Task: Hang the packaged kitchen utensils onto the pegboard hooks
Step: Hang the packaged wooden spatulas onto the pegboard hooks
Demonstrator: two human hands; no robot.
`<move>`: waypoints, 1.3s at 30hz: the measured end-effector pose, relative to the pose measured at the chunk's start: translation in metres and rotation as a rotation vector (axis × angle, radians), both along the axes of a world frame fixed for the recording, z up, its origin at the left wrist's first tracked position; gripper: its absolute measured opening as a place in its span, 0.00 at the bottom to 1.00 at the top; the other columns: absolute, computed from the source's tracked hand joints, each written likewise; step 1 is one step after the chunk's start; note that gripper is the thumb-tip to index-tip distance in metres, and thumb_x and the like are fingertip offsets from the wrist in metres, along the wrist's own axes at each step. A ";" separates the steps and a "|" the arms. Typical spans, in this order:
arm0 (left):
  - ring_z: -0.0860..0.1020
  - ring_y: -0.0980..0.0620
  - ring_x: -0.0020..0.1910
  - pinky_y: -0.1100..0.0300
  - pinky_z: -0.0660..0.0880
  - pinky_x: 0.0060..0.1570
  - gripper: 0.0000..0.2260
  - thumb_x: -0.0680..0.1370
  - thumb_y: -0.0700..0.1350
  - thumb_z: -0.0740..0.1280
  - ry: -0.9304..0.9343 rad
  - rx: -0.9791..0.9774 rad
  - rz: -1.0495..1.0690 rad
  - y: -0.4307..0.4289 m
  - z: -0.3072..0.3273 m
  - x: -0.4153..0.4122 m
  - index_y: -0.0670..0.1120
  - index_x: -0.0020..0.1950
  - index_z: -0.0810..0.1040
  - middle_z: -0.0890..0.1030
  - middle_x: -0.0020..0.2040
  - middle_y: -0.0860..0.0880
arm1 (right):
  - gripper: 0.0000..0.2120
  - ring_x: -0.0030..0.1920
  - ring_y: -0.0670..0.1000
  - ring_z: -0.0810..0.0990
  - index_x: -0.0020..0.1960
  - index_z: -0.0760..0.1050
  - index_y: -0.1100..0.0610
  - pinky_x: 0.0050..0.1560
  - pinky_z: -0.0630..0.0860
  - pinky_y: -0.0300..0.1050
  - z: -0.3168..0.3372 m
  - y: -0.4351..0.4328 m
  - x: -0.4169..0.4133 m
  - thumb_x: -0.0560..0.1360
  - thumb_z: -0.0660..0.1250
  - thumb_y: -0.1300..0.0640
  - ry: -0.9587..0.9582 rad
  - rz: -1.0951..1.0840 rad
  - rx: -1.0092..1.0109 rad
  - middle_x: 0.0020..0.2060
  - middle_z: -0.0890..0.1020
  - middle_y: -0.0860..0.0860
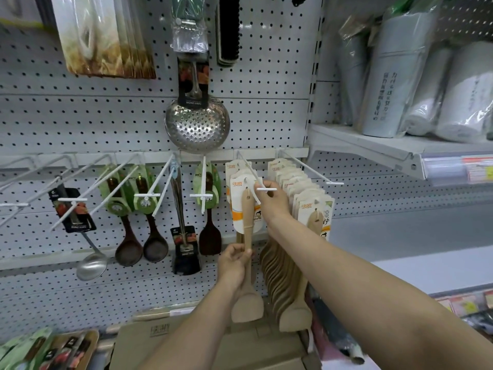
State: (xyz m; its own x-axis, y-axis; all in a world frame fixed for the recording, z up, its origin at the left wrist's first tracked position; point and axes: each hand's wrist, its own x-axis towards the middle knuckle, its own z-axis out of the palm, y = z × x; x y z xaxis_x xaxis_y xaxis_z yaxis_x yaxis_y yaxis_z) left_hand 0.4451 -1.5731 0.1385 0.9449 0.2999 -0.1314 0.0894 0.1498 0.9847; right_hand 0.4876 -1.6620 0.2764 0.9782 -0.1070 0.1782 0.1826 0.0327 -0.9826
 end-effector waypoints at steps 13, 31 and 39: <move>0.81 0.47 0.51 0.53 0.77 0.51 0.03 0.78 0.41 0.70 0.067 0.006 0.113 -0.014 0.010 -0.014 0.46 0.51 0.81 0.85 0.47 0.47 | 0.05 0.38 0.45 0.74 0.50 0.76 0.54 0.35 0.70 0.37 -0.002 -0.006 0.000 0.83 0.63 0.58 0.060 0.039 -0.018 0.38 0.78 0.46; 0.77 0.46 0.63 0.58 0.74 0.56 0.22 0.76 0.46 0.73 -0.036 0.691 0.215 0.078 0.103 -0.111 0.51 0.69 0.75 0.79 0.64 0.48 | 0.36 0.72 0.61 0.70 0.78 0.62 0.55 0.70 0.70 0.58 -0.006 0.015 -0.081 0.77 0.66 0.39 0.170 0.033 -0.630 0.73 0.71 0.57; 0.69 0.42 0.70 0.46 0.73 0.62 0.27 0.77 0.54 0.71 0.046 1.249 0.309 0.230 0.141 -0.247 0.55 0.74 0.68 0.73 0.71 0.47 | 0.31 0.75 0.60 0.63 0.77 0.64 0.48 0.71 0.67 0.56 0.016 0.150 -0.204 0.78 0.68 0.43 -0.210 0.180 -1.164 0.75 0.67 0.57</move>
State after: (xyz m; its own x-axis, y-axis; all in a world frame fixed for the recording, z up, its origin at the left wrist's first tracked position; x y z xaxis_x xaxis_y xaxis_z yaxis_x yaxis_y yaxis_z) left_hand 0.1978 -1.3434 0.2798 0.8166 0.4471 0.3651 0.2537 -0.8461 0.4687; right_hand 0.2841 -1.5119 0.2929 0.9025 0.3603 0.2357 0.4275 -0.8153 -0.3906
